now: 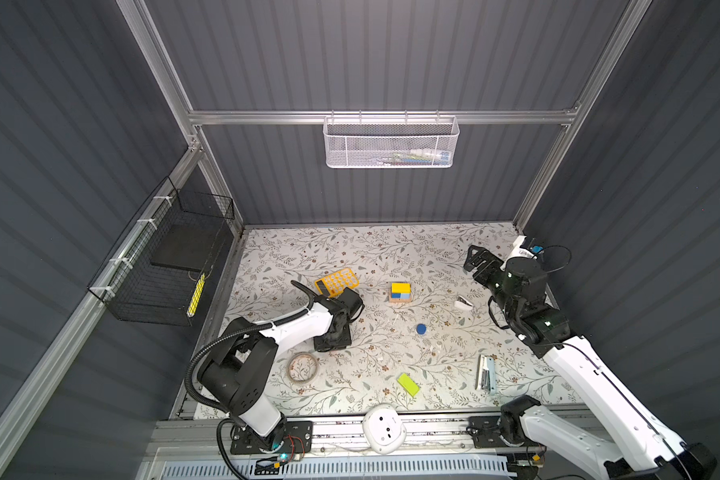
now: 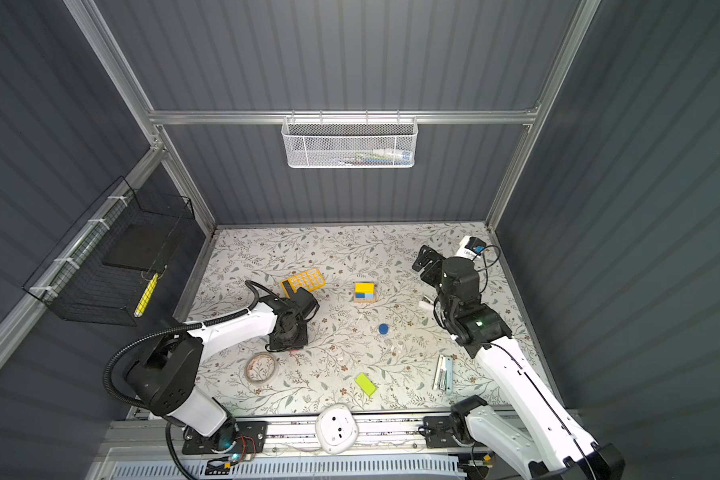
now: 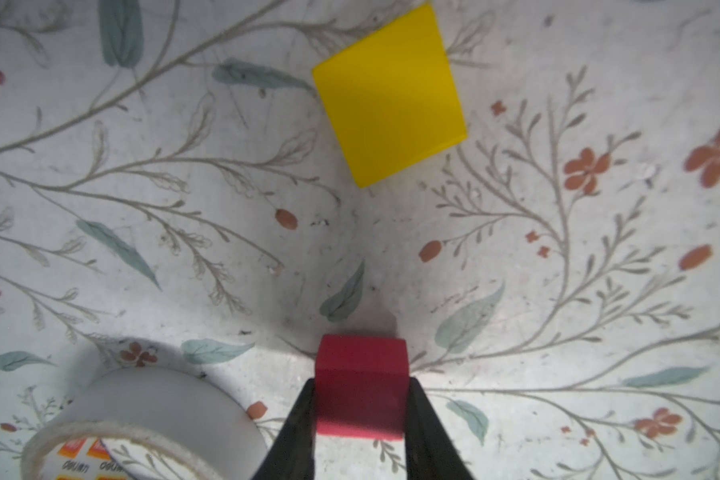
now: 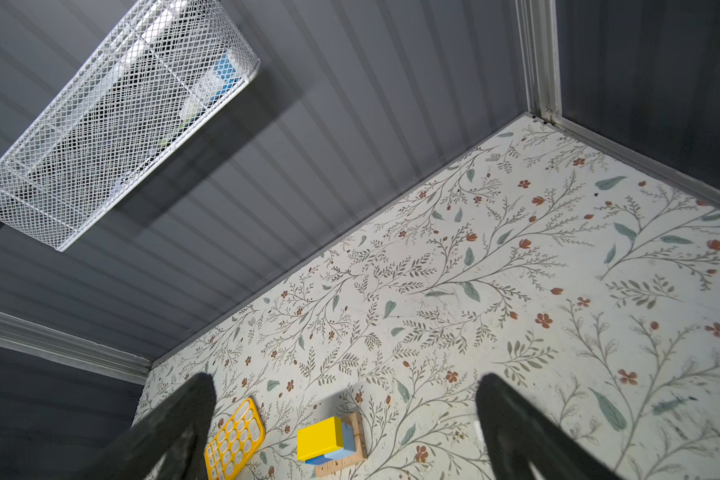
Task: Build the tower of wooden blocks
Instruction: 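Lift the pink cube with the left gripper toward the block stack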
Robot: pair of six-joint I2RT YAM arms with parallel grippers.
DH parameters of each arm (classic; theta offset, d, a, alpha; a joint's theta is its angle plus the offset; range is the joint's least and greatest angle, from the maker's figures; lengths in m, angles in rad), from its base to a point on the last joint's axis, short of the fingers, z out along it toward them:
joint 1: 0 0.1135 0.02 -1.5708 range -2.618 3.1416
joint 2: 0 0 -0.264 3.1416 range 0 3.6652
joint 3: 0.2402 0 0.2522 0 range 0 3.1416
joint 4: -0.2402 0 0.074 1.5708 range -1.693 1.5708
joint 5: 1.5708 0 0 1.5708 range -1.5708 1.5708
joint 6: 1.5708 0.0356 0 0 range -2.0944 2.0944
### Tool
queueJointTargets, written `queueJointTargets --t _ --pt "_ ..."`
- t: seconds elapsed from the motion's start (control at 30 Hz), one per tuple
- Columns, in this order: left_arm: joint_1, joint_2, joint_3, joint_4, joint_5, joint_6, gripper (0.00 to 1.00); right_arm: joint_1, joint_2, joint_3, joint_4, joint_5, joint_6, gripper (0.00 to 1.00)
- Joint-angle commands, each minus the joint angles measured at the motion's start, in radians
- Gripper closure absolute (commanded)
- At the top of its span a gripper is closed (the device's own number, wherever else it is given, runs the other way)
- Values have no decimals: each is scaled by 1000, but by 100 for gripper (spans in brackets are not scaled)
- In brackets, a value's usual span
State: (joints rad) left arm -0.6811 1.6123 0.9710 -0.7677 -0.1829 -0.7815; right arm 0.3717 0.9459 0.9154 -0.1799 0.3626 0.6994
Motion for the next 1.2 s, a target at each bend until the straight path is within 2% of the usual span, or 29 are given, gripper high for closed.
queueJointTargets --t 0.0,0.27,0.53,0.9,1.17 --pt "-5 6 59 -42 7 33 73 -5 4 6 7 -5 3 1" --pt "-5 59 190 -106 13 99 73 -12 1 5 -1 -7 -4 1" --pt "-5 194 429 -202 18 178 74 -20 -10 -1 -13 -13 -4 1" --pt "-7 389 829 -317 46 256 76 -49 -12 -13 -20 -22 -6 1" --pt "-30 519 1031 -364 56 284 77 -81 -14 -25 -26 -39 -3 1"
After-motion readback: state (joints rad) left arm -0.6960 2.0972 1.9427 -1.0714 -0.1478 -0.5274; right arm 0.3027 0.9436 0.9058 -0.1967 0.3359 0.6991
